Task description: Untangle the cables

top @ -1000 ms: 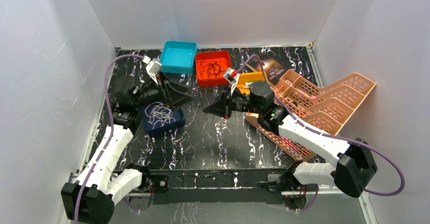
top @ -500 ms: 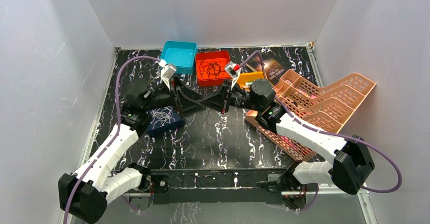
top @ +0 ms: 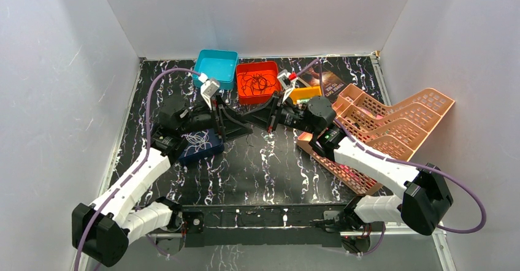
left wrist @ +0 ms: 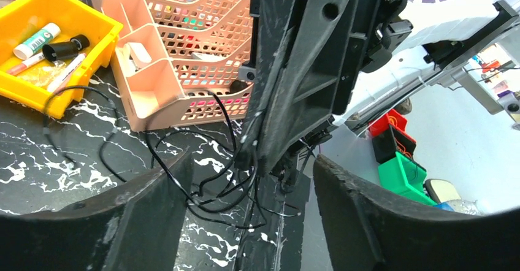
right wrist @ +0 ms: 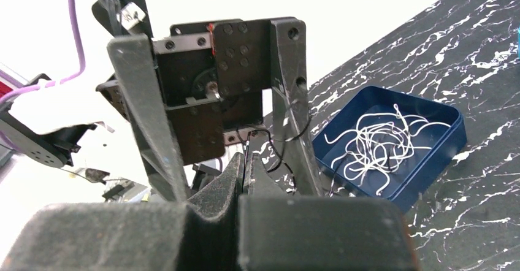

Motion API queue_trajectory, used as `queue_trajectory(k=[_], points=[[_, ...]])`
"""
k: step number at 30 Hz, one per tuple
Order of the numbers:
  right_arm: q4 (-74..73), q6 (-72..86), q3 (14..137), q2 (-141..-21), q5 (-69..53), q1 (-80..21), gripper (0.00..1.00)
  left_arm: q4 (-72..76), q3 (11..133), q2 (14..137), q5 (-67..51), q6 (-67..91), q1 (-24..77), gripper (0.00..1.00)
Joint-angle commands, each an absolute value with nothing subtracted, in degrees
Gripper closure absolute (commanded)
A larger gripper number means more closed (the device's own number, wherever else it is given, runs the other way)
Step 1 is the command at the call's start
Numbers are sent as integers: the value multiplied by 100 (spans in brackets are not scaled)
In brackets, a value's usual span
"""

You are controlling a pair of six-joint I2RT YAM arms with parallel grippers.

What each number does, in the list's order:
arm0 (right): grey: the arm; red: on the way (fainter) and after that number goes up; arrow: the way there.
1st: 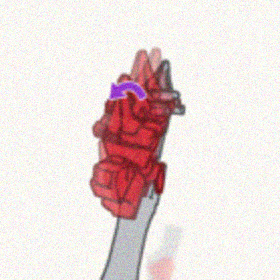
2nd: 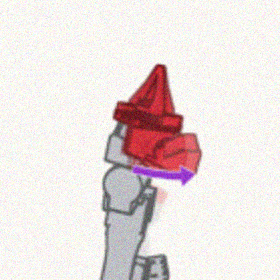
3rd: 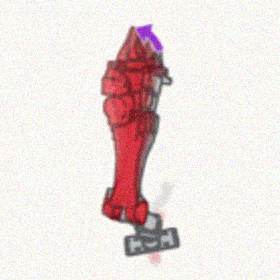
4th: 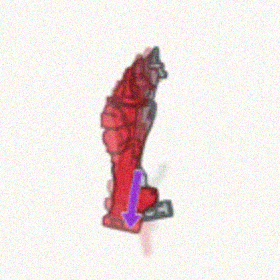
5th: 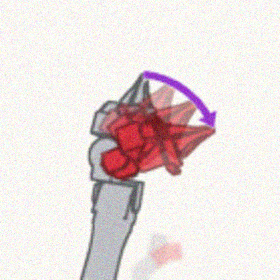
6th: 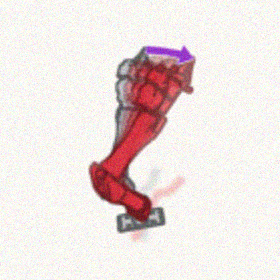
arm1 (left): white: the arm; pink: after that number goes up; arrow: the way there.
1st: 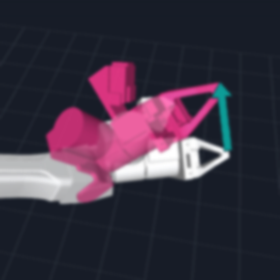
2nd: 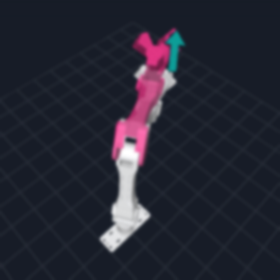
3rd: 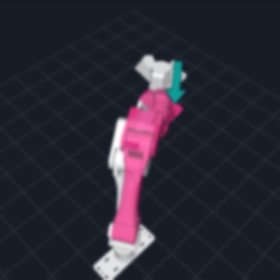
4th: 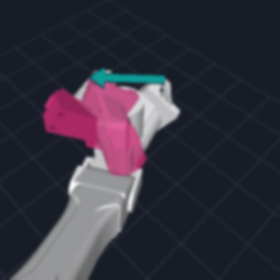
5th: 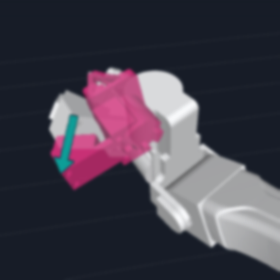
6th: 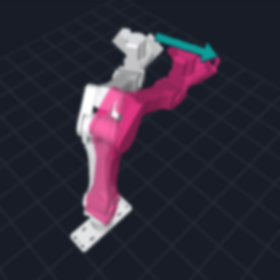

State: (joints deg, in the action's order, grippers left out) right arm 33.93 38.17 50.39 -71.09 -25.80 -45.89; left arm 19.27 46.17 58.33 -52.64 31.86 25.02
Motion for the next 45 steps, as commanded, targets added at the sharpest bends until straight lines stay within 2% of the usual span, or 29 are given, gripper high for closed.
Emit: queue_trajectory(k=[1,7,11,15,19,23,25,27,32,37,45], points=[[4010,4100,5251,-6937,-2438,-4597,100,1992,4639,5883,-5328,3070,2575,35],[3936,4122,5282,-6929,-2440,-4596,100,1837,4707,5963,-5335,2971,2593,55],[3894,4107,5208,-6865,-2402,-4597,100,1761,4750,6018,-5284,2924,2593,75],[3612,3924,5200,-6725,-2311,-4596,99,1574,4822,6045,-5178,2793,2593,85],[3109,3584,5249,-6486,-2175,-4596,85,1192,4948,6047,-4972,2576,2593,100],[2400,3117,5243,-6118,-1856,-4596,57,614,5171,6090,-4427,2288,2591,100],[1997,2855,5202,-5870,-1597,-4592,47,259,5362,6187,-4123,2105,2582,100],[1591,2621,5133,-5590,-1296,-4596,42,-82,5563,6328,-3908,1915,2576,100],[754,2259,4873,-4944,-629,-4597,38,-917,6379,6984,-2697,1496,2479,100],[376,2323,4449,-4545,-463,-4597,37,-1342,7259,7770,-1391,1099,2248,100],[205,2565,3752,-4387,-667,-4597,34,-845,8478,9307,-1262,874,1524,100]])
